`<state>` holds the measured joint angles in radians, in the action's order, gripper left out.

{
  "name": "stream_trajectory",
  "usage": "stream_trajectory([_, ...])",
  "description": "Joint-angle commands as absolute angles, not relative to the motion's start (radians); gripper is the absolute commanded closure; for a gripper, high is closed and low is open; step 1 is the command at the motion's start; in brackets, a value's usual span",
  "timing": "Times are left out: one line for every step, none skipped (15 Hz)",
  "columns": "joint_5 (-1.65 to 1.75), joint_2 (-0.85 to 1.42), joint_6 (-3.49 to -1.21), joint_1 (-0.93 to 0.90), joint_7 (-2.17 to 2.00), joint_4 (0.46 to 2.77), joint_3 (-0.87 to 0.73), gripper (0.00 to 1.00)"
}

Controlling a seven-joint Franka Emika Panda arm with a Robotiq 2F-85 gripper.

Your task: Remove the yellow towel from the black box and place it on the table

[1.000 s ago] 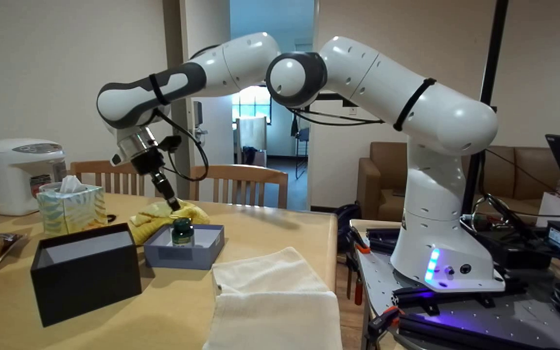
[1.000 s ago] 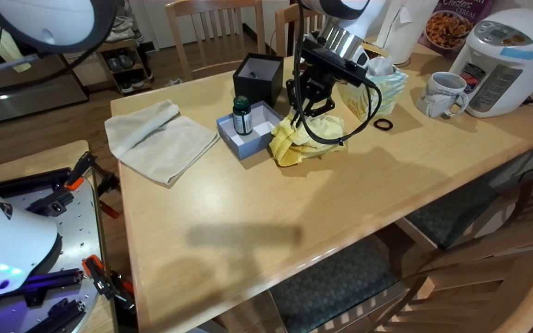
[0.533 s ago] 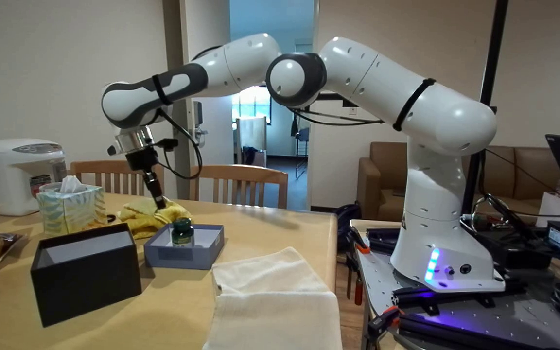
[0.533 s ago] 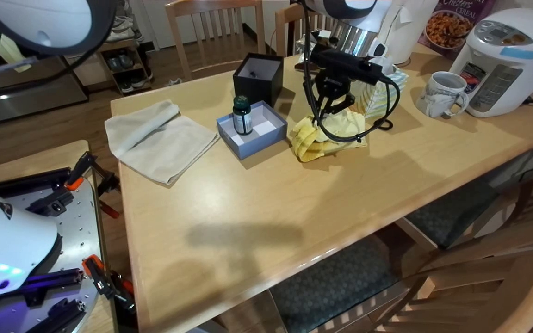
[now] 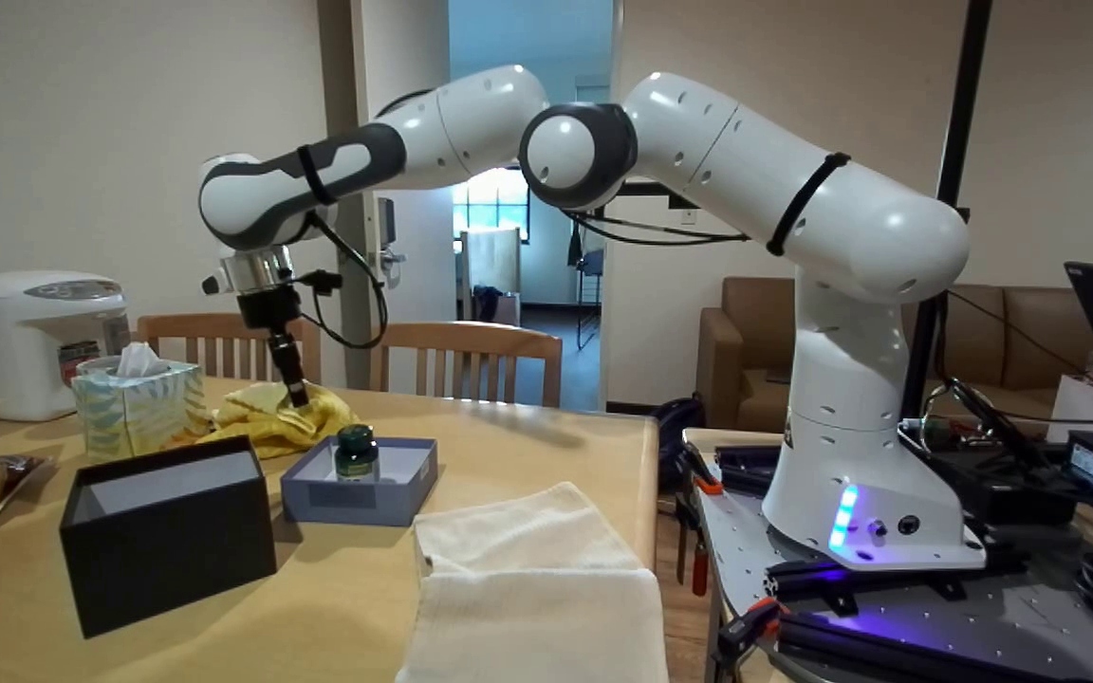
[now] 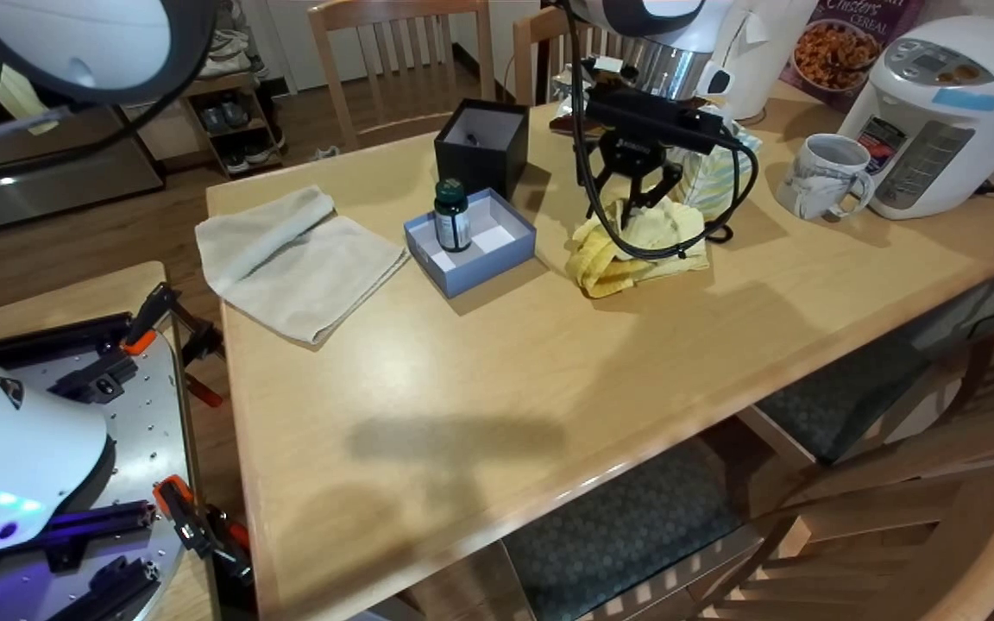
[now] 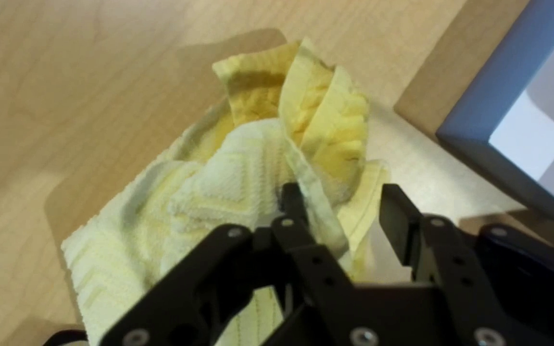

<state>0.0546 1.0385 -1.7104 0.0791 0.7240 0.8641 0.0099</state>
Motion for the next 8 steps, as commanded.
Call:
stream_trajectory([0.032,0.996,-1.742,0.092,0.723,0.911,0.023,0.22])
stream_trajectory([0.031,0.987,-1.755,0.092,0.723,0.914,0.022,0.16])
stream_trajectory([0.033,0.970,-1.783,0.091,0.725,0.924,0.021,0.11])
stream_trajectory([0.036,0.954,-1.809,0.089,0.721,0.930,0.018,0.03])
stream_trajectory([0.037,0.932,-1.837,0.090,0.723,0.940,0.019,0.01])
stream_trajectory([0.035,0.914,-1.859,0.090,0.723,0.947,0.020,0.00])
stream_trajectory([0.038,0.891,-1.878,0.089,0.724,0.956,0.018,0.00])
stream_trajectory([0.042,0.874,-1.895,0.087,0.721,0.963,0.015,0.00])
